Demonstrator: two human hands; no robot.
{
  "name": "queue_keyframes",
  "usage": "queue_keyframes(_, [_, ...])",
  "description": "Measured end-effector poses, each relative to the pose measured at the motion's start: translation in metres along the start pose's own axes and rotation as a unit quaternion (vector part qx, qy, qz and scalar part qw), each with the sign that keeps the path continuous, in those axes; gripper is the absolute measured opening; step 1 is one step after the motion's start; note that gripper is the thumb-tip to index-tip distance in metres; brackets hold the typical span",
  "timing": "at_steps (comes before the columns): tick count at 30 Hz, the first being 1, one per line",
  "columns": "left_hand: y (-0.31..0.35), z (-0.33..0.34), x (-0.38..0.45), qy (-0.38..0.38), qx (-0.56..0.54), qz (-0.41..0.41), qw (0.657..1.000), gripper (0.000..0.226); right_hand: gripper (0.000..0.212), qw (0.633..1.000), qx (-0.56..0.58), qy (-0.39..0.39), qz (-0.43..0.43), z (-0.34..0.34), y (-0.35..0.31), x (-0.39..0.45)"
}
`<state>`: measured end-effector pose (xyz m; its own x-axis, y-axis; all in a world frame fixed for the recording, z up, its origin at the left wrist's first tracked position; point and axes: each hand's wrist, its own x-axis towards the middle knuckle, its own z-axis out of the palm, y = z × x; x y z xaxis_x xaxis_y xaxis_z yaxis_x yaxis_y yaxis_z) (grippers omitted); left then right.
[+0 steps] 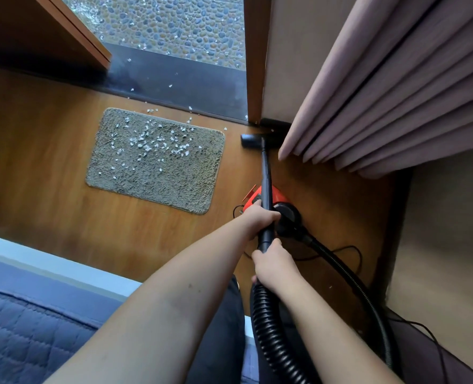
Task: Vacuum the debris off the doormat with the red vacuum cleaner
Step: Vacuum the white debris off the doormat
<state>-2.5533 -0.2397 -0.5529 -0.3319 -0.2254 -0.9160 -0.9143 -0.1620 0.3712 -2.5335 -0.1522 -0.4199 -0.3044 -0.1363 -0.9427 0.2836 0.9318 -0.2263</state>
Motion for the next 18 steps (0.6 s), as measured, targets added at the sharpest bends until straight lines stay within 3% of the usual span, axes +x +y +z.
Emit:
queue_keyframes(3, [0.011, 0.000, 0.014, 0.007, 0.051, 0.012, 0.999, 0.087, 0.033, 0.999, 0.042, 0.016, 0.008, -0.002, -0.009, 0.011])
queue_keyframes(8, [0.025, -0.008, 0.025, 0.010, 0.059, 0.022, 0.998, 0.065, 0.038, 0.998, 0.057, 0.030, 0.005, -0.005, -0.019, 0.025])
queue_keyframes(11, [0.026, -0.011, 0.024, 0.001, 0.058, 0.017, 0.998, 0.064, 0.043, 0.998, 0.055, 0.026, 0.003, -0.002, -0.021, 0.027])
queue_keyframes(15, [0.020, -0.012, 0.020, 0.004, 0.039, 0.017, 0.999, 0.074, 0.036, 0.998, 0.067, 0.007, 0.003, -0.004, -0.019, 0.017])
queue_keyframes(18, [0.010, -0.017, 0.011, 0.022, 0.011, 0.015, 1.000, 0.068, 0.030, 0.999, 0.046, -0.004, -0.007, -0.003, -0.021, 0.005])
